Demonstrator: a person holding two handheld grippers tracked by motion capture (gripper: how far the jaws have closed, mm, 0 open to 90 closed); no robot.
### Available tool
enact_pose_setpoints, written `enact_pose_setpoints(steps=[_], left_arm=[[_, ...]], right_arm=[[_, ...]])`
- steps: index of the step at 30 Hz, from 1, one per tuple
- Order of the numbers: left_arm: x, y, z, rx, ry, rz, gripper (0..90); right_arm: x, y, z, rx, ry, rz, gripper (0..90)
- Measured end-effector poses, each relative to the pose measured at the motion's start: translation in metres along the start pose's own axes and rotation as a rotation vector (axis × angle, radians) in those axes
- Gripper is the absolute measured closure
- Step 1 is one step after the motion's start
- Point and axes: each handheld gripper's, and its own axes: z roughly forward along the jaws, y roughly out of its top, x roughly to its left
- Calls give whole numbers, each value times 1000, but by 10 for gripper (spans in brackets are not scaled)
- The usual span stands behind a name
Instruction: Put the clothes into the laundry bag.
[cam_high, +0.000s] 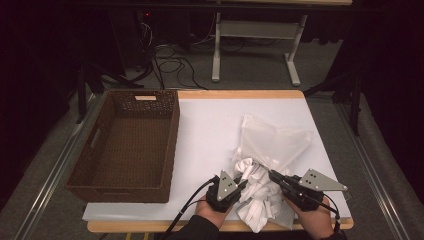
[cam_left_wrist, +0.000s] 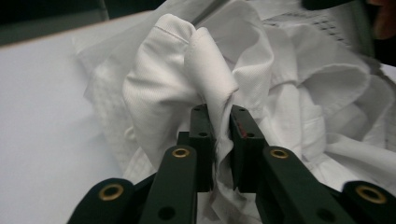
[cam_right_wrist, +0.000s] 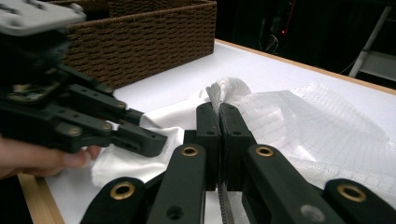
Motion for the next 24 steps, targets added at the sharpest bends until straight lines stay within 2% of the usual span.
enact_pose_setpoints(steps=[2, 7, 8, 10, 14, 19, 24], left_arm=[[-9, 3, -1, -5, -6, 60, 823], [-19, 6, 5, 6, -17, 122, 828], [-19, 7, 8, 11, -23, 124, 829], [-17, 8, 14, 30, -31, 117, 830], [-9, 10, 25, 69, -22, 104, 831], [1, 10, 37, 121, 8, 81, 831], [7, 9, 48, 155, 40, 35, 832]], right_arm=[[-1, 0, 1, 0, 2, 1, 896], [-1, 1, 2, -1, 0, 7, 896], [-1, 1, 2, -3, 1, 9, 896], [-2, 2, 2, -8, 4, 15, 896], [0, 4, 3, -15, 23, 12, 896], [5, 5, 2, -22, 45, -1, 895], [7, 6, 0, -35, 67, -19, 895]])
